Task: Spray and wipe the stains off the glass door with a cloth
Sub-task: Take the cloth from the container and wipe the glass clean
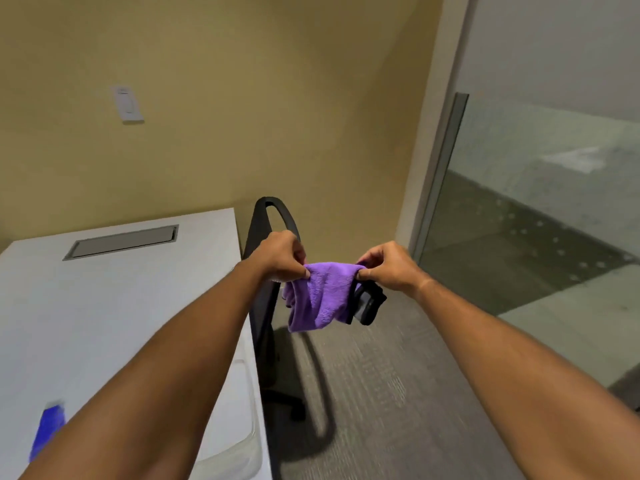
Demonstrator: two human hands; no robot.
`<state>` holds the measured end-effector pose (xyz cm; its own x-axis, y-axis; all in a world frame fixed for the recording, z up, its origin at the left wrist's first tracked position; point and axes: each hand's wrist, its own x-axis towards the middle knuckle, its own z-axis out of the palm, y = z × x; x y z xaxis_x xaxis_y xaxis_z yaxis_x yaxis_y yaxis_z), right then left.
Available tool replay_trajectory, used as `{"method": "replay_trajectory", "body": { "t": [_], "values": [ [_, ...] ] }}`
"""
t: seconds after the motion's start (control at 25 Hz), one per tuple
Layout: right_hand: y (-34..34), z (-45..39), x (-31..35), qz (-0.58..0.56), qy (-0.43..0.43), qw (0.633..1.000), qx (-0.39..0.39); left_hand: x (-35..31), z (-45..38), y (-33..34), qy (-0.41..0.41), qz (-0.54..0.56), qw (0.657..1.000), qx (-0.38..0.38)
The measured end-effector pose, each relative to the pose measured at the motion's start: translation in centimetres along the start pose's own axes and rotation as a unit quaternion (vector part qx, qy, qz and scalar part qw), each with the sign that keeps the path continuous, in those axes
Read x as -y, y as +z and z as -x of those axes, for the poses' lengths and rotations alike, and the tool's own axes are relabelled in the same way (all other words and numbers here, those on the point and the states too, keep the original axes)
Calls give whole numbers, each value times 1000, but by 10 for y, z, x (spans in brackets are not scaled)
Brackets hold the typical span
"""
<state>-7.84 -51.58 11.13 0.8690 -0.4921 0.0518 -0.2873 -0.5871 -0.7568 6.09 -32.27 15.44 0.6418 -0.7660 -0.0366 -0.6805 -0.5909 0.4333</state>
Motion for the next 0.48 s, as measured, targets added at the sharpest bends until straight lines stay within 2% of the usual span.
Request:
{"method": "replay_trajectory", "body": {
  "t": [0.32, 0.48],
  "values": [
    [-166, 76, -120, 45, 60, 988, -135, -218, -57, 70, 90, 31, 994, 57],
    [-243, 119, -183, 51, 88, 965, -242, -329, -82, 122, 107, 73, 989, 66]
  ]
}}
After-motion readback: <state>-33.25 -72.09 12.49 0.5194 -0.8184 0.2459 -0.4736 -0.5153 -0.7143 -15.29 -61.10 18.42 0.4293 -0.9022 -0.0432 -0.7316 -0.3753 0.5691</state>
